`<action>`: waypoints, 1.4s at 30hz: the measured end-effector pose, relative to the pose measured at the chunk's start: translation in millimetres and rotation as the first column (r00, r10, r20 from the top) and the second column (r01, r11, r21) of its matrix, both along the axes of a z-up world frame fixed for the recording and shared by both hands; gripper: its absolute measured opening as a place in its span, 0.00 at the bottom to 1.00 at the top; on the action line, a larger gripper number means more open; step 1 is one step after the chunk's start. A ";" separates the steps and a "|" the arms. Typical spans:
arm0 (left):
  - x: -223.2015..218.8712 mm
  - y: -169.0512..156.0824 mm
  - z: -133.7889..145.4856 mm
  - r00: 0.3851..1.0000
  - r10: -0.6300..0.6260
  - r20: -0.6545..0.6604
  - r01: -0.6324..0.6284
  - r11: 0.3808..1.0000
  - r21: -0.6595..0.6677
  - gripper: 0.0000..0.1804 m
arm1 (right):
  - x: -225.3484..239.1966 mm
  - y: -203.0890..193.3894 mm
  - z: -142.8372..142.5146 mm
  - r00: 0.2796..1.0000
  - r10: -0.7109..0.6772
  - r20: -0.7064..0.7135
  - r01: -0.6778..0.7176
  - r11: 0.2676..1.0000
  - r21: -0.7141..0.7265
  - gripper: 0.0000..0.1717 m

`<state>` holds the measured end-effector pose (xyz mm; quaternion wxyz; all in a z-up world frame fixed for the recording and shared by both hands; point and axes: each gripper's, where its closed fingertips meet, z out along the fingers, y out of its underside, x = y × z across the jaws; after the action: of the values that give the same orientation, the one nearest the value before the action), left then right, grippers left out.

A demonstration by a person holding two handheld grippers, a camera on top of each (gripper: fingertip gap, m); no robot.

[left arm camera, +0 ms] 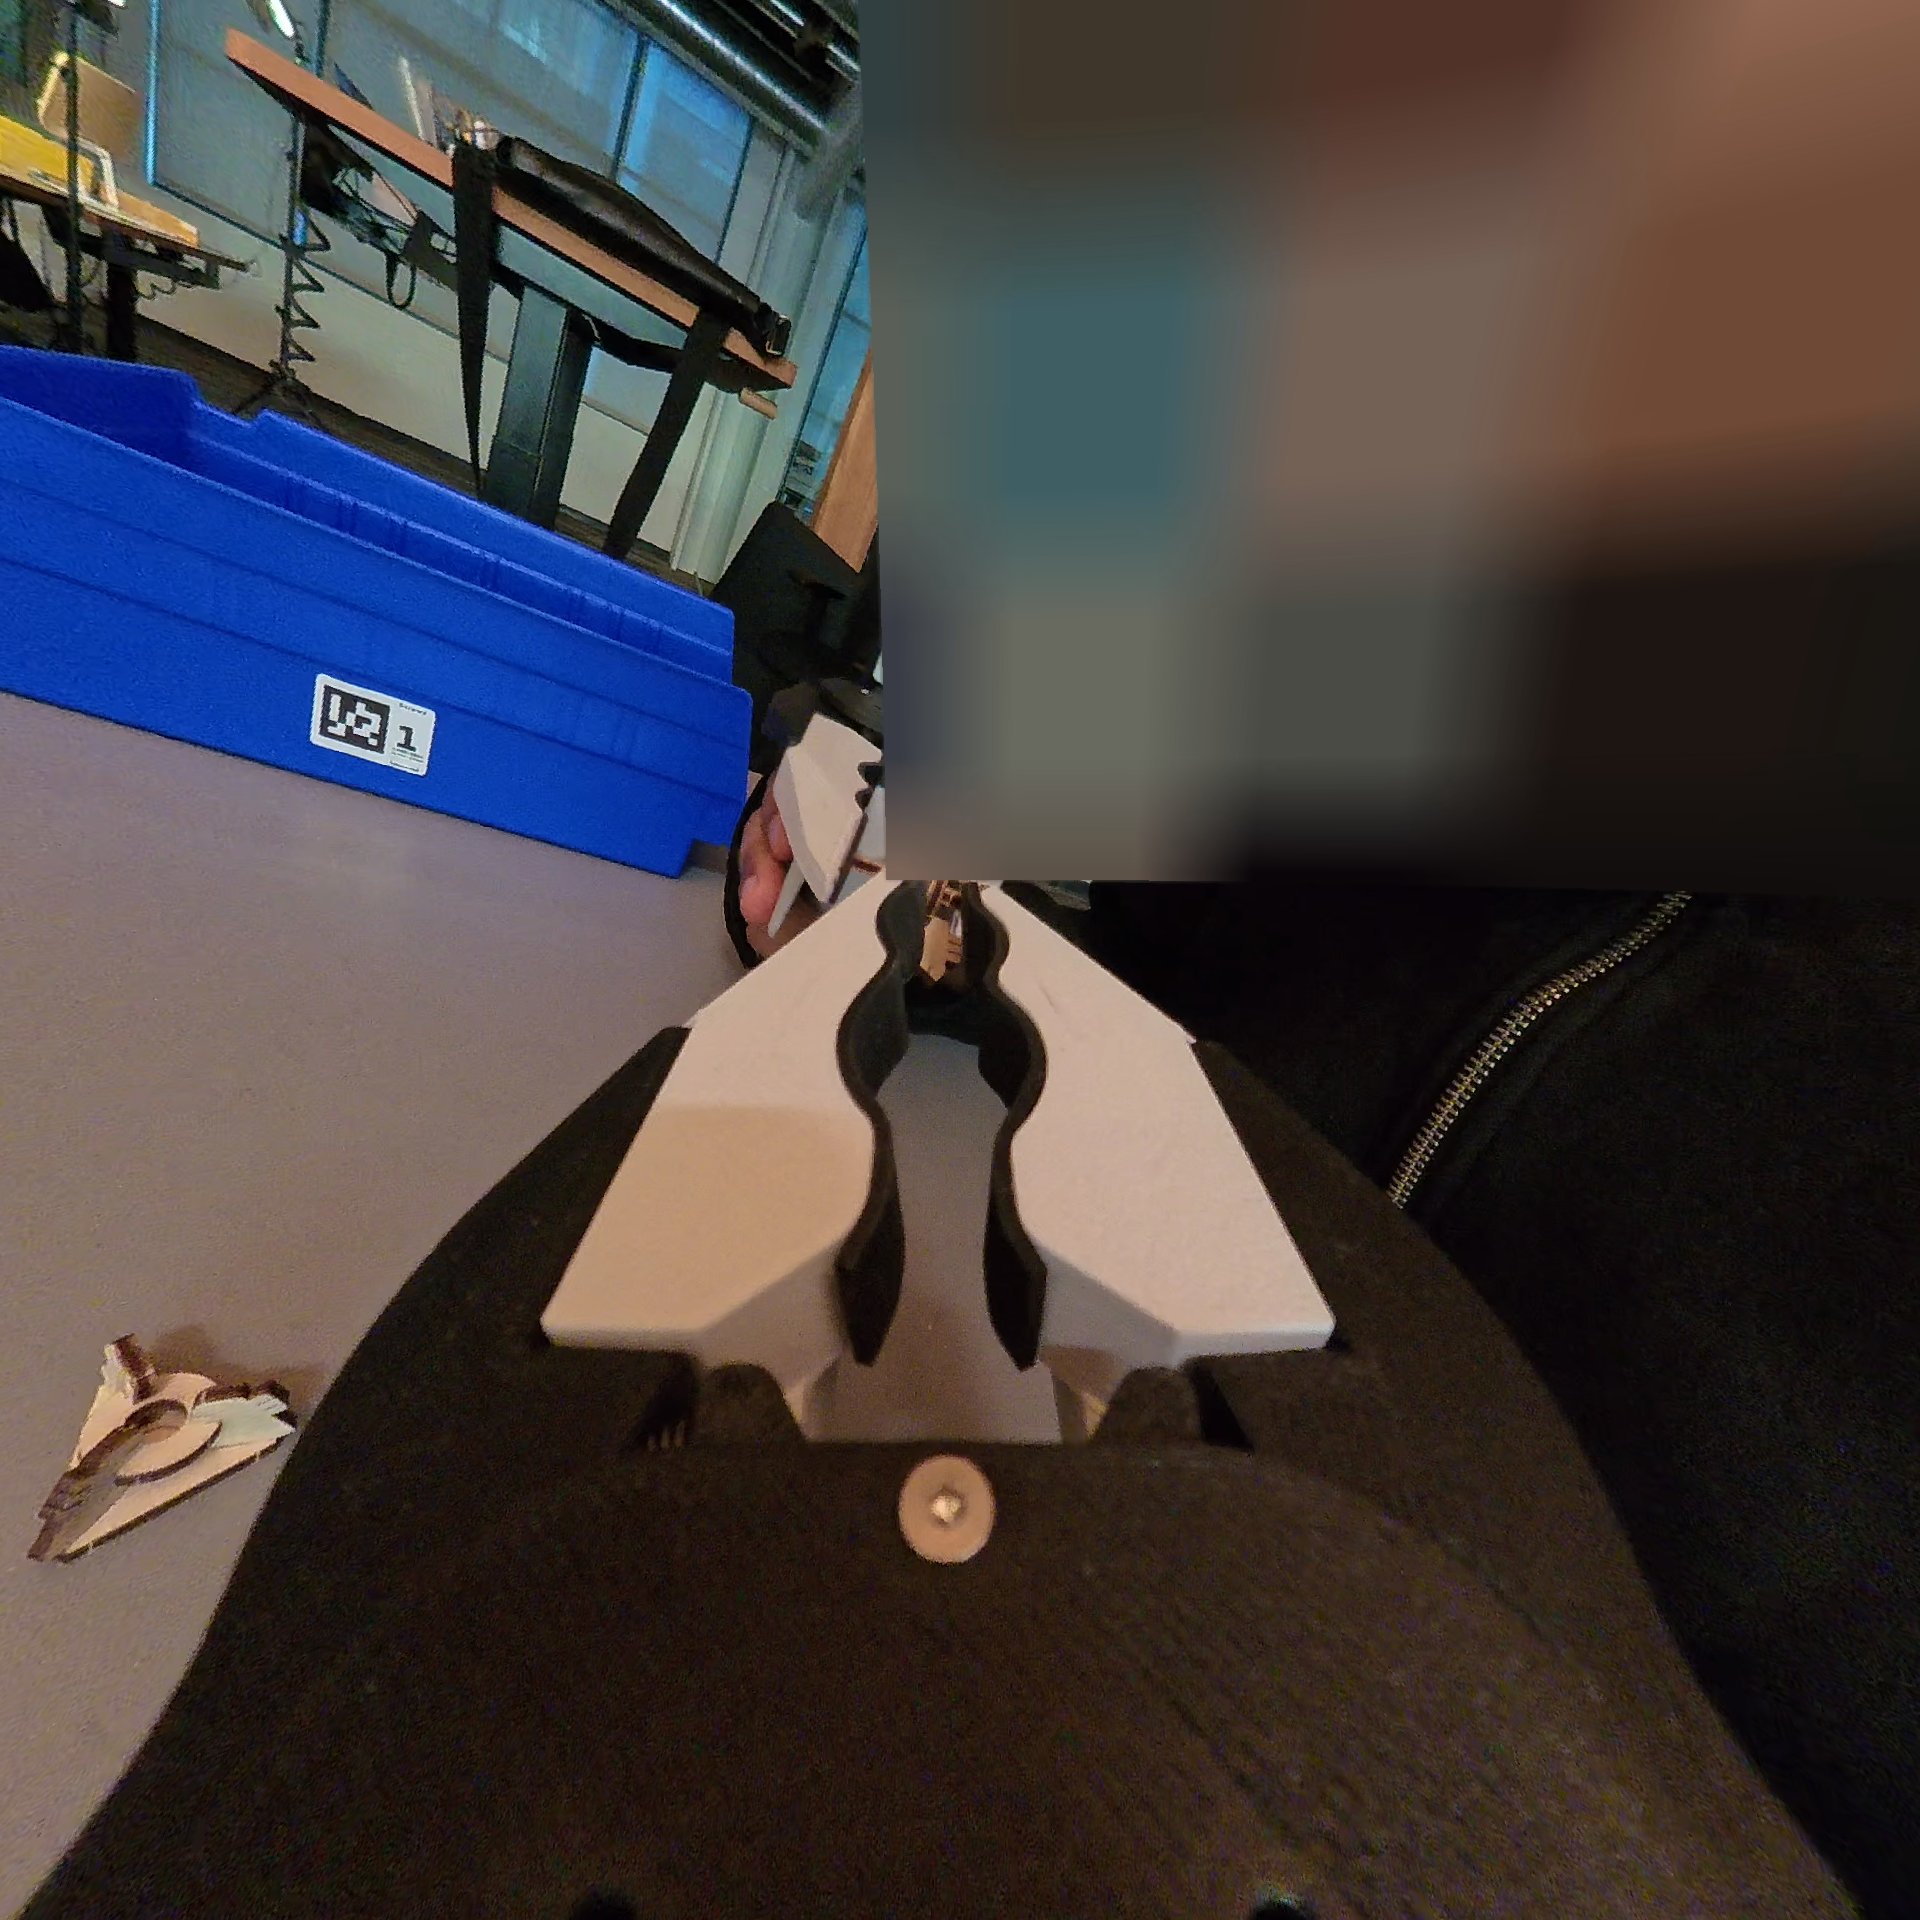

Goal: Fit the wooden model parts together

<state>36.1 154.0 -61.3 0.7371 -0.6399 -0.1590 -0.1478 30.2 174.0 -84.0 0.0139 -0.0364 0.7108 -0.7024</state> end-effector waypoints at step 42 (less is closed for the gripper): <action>12.1 11.5 -7.9 0.990 -0.003 -0.141 -0.016 0.991 -0.132 0.05 | 17.7 -7.0 3.3 0.446 0.415 0.793 -0.385 0.889 -0.249 0.00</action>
<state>48.2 165.5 -69.2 0.7027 -0.6960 -0.1179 -0.0890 47.9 166.9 -80.7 0.5109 0.1324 0.5780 -0.6224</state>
